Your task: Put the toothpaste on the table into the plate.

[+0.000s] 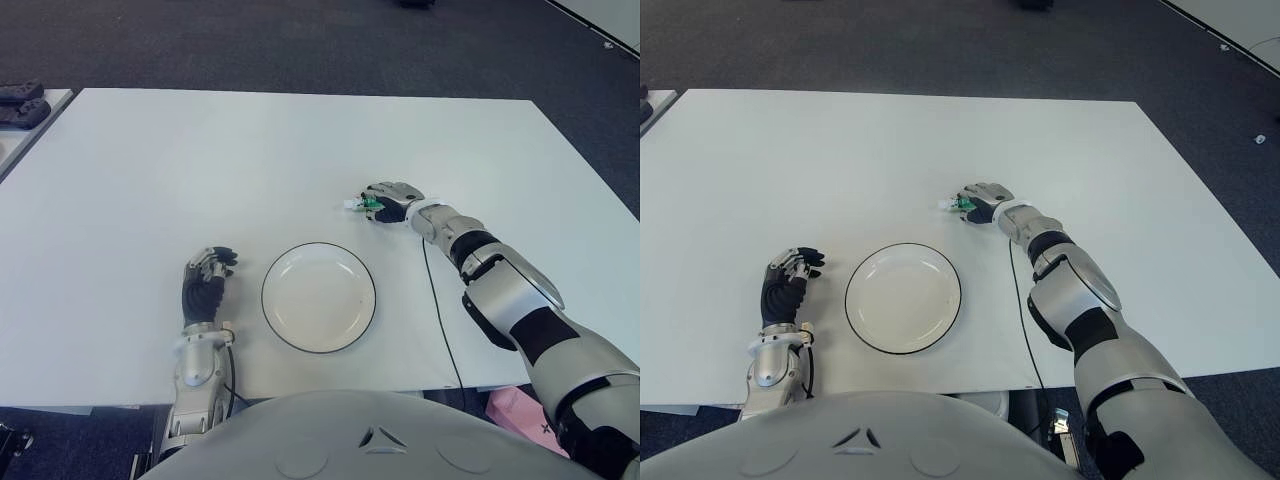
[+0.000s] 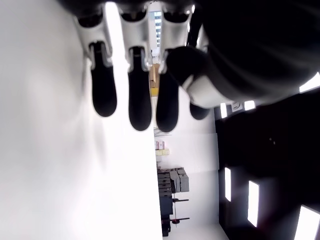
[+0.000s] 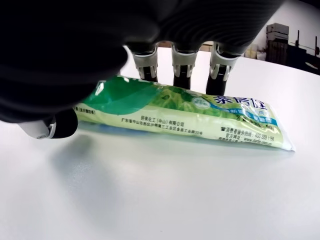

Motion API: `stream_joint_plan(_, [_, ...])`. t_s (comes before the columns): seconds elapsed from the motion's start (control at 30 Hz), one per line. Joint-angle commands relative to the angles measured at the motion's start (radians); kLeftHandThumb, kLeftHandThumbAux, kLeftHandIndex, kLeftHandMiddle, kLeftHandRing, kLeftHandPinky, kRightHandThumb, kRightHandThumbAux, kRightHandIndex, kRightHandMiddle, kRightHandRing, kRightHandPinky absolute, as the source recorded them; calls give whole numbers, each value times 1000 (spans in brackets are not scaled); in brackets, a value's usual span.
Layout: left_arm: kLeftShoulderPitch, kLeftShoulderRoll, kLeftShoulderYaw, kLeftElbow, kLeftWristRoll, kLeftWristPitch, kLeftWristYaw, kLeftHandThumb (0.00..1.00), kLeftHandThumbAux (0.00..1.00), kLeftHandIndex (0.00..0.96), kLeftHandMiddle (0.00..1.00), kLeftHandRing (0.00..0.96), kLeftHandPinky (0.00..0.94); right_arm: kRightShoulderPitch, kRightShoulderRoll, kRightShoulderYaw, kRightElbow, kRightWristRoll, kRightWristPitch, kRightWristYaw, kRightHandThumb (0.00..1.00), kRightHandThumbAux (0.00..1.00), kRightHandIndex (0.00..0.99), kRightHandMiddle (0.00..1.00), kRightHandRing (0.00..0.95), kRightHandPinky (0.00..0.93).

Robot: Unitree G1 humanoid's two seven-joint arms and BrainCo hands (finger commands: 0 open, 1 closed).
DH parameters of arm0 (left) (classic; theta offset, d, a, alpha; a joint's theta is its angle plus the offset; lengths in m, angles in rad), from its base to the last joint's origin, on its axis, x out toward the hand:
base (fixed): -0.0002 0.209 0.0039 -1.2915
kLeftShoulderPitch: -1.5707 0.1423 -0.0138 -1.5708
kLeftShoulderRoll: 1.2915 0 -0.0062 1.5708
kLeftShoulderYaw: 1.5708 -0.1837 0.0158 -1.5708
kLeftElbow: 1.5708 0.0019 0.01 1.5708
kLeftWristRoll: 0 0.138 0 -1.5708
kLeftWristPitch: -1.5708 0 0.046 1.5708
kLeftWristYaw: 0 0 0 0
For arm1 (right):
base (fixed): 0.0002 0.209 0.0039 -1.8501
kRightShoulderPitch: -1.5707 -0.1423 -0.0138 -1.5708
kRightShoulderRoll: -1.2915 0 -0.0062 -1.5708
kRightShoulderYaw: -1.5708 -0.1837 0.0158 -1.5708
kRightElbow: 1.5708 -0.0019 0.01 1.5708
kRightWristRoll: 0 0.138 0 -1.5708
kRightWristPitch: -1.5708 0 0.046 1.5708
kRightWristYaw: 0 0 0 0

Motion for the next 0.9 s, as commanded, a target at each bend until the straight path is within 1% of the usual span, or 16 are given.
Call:
stream_joint_plan(0.03, [49,-11,5,25,-15,22,1,840,677,451,456,477,481,44,31,22,24,-18,31,85,597,216,0,0,0,0])
stream_joint_plan(0.27, [70,-17,8,17,-16,-3,8,842,675,464,453,470,480,56,41,32,27,-24,57,118,591,231,0,0,0,0])
stream_joint_plan(0.57, [79,-28,11,8,-21,-7,8,842,675,462,454,476,492,75,50,49,30,-26,82,144,579,234,0,0,0,0])
stream_joint_plan(0.73, [81,-33,12,0,-18,-4,10,843,675,462,455,476,493,83,50,54,29,-26,78,148,538,241,0,0,0,0])
stream_joint_plan(0.8, [82,-36,12,-3,-20,2,9,843,675,463,455,478,494,88,47,20,29,12,78,181,523,250,0,0,0,0])
stream_joint_plan(0.83, [83,-37,12,-5,-21,4,9,843,675,463,454,479,493,90,45,5,29,28,78,195,511,260,0,0,0,29])
stream_joint_plan(0.9, [84,-38,12,-6,-20,4,10,843,675,463,454,480,492,91,45,-14,28,47,83,212,500,270,0,0,0,56])
